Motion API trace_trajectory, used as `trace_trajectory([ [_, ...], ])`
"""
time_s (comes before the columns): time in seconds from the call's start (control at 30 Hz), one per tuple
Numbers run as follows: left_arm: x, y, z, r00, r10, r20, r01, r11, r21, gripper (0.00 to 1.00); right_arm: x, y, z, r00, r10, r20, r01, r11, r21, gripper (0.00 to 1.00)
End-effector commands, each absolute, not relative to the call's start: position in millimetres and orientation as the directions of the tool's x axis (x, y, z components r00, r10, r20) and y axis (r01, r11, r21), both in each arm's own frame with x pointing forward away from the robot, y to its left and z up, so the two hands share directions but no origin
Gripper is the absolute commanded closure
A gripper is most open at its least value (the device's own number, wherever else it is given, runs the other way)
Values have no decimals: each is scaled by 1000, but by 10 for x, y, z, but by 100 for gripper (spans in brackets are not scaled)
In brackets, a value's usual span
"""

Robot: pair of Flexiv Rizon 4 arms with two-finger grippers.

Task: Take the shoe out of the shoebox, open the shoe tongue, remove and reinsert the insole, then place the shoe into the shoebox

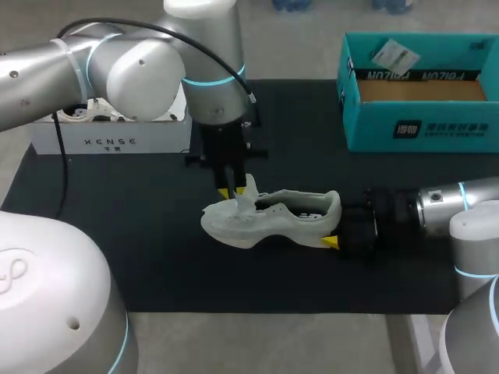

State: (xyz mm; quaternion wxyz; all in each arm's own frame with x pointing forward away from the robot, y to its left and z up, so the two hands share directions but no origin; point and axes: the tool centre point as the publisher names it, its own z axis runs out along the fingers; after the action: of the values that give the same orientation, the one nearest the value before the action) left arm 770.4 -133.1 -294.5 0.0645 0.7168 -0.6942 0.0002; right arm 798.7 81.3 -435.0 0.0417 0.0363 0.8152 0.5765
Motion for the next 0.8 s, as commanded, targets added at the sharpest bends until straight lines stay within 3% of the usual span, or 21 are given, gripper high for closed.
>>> trace_trajectory([
  [0.03,7674,-1355,-2716,-14,-995,100,-998,21,66,0,7976,825,-4395,-994,109,-26,12,335,942,100],
  [0.13,7641,-1397,-2558,-139,-985,104,-990,142,24,0,7976,825,-4395,-994,109,-26,12,335,942,100],
  [0.23,7549,-1451,-2401,-405,-908,107,-914,402,-51,0,7976,825,-4395,-994,109,-26,12,335,942,100],
  [0.33,7395,-1477,-2343,-726,-686,40,-683,713,-156,0,7976,825,-4395,-994,109,-26,12,335,942,100],
  [0.43,7231,-1444,-2434,-949,-310,-57,-290,930,-227,0,7976,825,-4395,-994,109,-26,12,335,942,100],
  [0.47,7186,-1423,-2474,-971,-227,-76,-201,944,-261,0,7976,825,-4395,-994,109,-26,12,335,942,100],
  [0.8,7186,-1423,-2474,-971,-227,-76,-201,944,-261,0,7976,825,-4395,-994,109,-26,12,335,942,100],
])
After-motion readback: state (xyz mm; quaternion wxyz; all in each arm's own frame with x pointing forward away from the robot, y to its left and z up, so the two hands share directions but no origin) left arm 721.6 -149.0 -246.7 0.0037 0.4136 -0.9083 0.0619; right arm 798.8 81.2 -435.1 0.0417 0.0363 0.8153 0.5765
